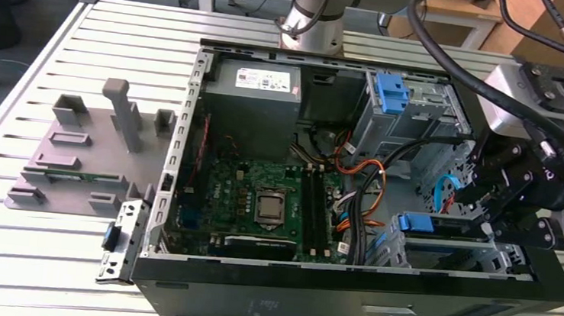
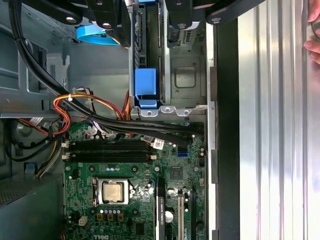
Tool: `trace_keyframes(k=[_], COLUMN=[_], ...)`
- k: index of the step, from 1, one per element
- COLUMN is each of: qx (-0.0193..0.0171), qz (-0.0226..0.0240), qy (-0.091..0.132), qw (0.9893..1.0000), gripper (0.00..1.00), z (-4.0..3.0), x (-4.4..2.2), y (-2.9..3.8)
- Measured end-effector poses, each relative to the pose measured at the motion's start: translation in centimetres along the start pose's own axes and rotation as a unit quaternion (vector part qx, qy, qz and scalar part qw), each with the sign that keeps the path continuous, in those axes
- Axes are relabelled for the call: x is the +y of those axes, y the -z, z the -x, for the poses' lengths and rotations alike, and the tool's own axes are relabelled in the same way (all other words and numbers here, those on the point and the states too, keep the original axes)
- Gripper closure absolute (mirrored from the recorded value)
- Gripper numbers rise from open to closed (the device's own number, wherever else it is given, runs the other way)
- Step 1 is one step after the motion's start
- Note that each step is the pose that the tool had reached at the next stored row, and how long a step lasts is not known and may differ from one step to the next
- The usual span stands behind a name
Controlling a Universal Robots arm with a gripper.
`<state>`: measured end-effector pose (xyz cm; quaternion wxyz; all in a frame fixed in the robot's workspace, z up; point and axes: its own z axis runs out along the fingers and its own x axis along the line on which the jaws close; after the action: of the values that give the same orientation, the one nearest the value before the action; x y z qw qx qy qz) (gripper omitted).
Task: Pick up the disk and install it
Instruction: 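Insert the disk into the insertion slot, then insert the first disk wire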
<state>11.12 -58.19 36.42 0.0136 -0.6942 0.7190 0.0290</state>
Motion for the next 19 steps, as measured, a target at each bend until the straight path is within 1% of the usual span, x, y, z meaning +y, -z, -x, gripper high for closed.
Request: trace_keyframes(k=[3, 5, 9, 19], qx=[-0.0010, -0.0009, -0.0009, -0.0008], qz=[-0.0038, -0.0049, -0.0051, -0.0051], qy=[0.001, 0.002, 0.002, 0.002], qw=[1.0000, 1.0000, 1.0000, 1.0000], gripper=[0.58, 0.58, 0.58, 0.58], z=[0.00, 0.03, 0.41, 0.42], x=[0.08, 0.17, 0.27, 0.30], y=[-0.08, -0.14, -0.28, -0.32])
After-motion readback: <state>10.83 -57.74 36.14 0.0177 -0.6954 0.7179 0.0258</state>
